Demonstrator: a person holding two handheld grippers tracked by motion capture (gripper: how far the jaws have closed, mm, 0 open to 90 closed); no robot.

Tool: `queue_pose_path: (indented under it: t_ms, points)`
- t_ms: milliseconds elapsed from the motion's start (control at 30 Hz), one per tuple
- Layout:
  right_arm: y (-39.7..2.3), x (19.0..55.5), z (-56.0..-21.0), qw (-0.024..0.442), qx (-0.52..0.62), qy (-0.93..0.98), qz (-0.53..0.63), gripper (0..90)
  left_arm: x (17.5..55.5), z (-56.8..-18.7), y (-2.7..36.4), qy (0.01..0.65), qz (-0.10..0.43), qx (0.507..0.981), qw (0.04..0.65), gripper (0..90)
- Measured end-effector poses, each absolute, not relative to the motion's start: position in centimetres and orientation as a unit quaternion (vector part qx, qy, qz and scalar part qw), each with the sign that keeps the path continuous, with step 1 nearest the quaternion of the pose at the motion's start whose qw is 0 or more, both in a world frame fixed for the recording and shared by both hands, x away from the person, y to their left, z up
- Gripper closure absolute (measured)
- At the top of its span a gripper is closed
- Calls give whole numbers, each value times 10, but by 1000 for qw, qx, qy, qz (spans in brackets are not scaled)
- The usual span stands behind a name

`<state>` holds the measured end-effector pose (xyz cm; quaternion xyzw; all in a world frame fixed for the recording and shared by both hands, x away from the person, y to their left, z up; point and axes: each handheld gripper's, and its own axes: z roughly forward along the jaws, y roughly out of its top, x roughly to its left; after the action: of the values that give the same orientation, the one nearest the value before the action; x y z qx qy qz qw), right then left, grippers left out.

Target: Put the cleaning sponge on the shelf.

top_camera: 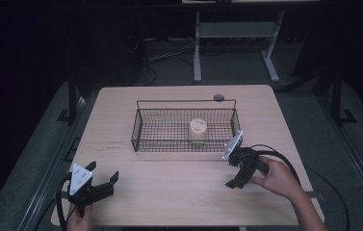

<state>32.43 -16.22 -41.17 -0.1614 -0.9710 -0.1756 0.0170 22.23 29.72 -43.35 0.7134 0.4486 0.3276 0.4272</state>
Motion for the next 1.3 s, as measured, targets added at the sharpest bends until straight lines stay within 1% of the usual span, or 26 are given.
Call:
queue_pose_path:
  t_ms: [700,1300]
  points:
    - [-190,299,-424,5,-186,-962,-199,170,222,-434,297,451,326,713,427,141]
    - [-204,281,-430,-3,-198,-956,-215,172,222,-434,297,451,327,713,427,140]
